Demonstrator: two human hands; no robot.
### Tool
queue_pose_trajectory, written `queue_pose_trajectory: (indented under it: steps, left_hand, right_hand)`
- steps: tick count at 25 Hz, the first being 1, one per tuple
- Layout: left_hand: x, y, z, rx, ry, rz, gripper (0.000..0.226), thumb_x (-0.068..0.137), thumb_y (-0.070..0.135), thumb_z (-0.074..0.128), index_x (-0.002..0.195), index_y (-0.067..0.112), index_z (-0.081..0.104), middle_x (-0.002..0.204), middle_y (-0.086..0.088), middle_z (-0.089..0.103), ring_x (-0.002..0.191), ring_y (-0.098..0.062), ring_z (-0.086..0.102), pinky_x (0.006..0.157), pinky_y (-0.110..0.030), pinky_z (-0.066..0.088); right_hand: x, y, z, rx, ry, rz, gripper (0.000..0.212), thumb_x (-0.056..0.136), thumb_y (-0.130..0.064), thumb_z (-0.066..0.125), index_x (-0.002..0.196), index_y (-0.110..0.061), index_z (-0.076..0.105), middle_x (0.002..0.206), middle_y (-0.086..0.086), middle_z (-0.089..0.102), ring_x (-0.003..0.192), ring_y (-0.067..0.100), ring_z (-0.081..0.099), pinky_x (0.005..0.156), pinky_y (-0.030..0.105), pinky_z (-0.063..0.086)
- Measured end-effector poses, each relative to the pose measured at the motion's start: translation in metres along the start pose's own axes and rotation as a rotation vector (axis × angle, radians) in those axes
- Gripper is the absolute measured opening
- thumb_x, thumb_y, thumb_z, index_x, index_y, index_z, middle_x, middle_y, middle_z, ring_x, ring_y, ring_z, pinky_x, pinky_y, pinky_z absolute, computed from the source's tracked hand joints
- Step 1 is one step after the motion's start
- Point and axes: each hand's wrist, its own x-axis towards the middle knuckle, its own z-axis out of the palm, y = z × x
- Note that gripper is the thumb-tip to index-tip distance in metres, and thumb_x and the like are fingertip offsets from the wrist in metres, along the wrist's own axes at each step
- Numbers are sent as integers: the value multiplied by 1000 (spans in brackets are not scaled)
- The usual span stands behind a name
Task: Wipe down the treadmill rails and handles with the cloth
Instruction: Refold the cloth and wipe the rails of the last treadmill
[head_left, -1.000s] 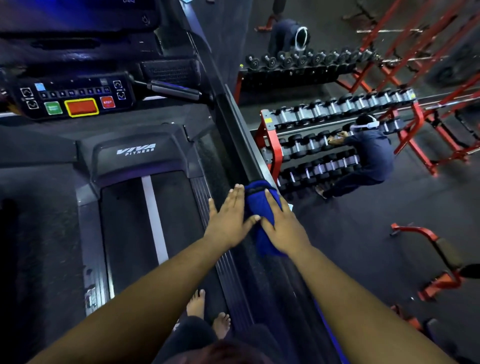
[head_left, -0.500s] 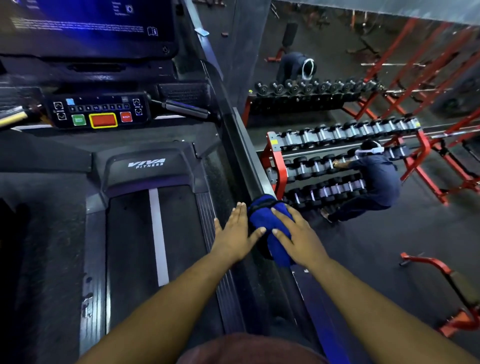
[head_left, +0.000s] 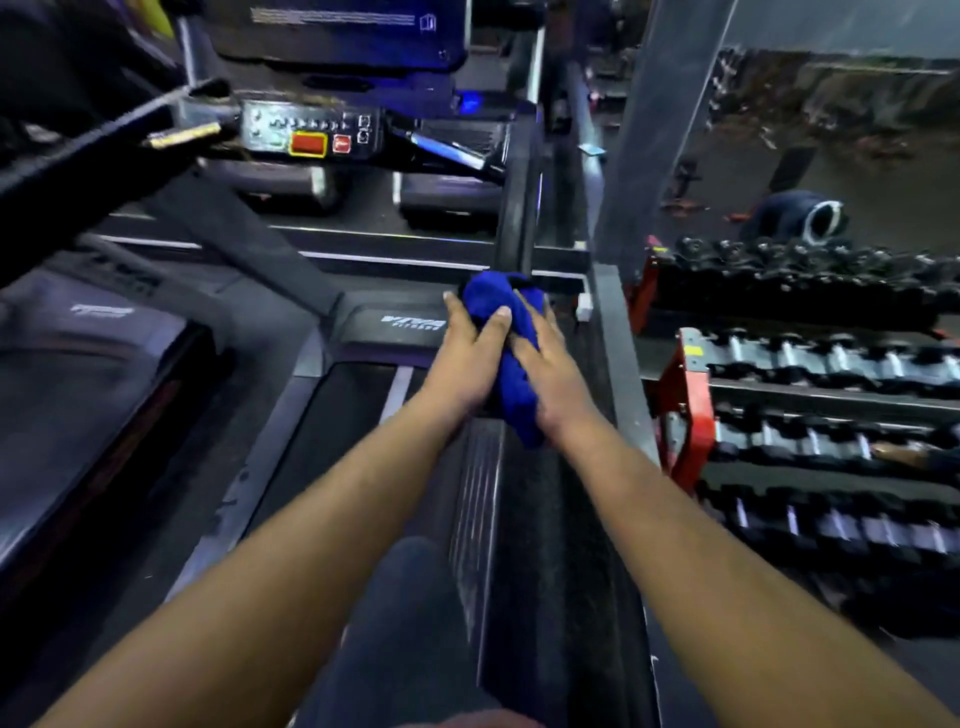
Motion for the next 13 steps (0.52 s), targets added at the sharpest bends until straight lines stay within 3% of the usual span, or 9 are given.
queue_pose_trajectory:
  steps: [2,3,5,6,9,11,13]
  left_hand:
    - [-24,16,10,-49,28,-73,114,72,79,52,158,16,14,154,-8,44,138,-17,45,117,-38,34]
    - [-35,24,10,-119,23,-125,112,73,82,52,155,11,25,145,-8,54,129,-12,55,112,-33,41]
    - [-53,43,8,-330,8,-158,69,95,64,47,122,1,60,98,-7,77,89,-6,73,85,-19,55]
    - [-55,48,12,-365,4,-188,56,103,51,38,108,2,66,84,-6,77,81,-9,74,80,-20,57]
    - [-61,48,15,-391,41,-241,59,105,45,25,107,5,69,98,-10,77,97,-21,73,89,-26,56]
    - [-56,45,14,-386,28,-241,62,104,46,23,114,5,68,110,-13,74,105,-22,71,100,-31,51]
    - [-45,44,14,-367,36,-234,60,104,44,22,114,7,68,111,-11,74,104,-19,71,97,-30,52]
  right_hand:
    - [-35,2,-1,51,16,43,49,93,-49,51,141,-51,43,157,9,36,147,21,30,123,41,20]
    - [-47,2,-1,8,21,77,52,94,-51,48,145,-42,41,157,9,37,146,23,31,123,43,21]
    - [-57,-9,-4,-99,-13,97,67,94,-55,43,154,-25,32,161,10,29,150,24,22,123,46,18]
    - [-58,-18,-6,-115,-48,100,69,96,-52,43,157,-24,25,164,9,21,152,23,14,125,45,13]
    - [-60,-26,-2,-81,-103,84,66,103,-43,44,158,-31,9,167,1,-3,153,17,-7,125,41,1]
    - [-55,-24,1,-41,-61,76,67,101,-50,43,157,-35,9,167,-1,-6,153,16,-8,125,49,4]
    - [-36,-22,1,8,-30,95,70,98,-56,45,157,-34,14,167,-1,-5,153,16,-7,123,54,7]
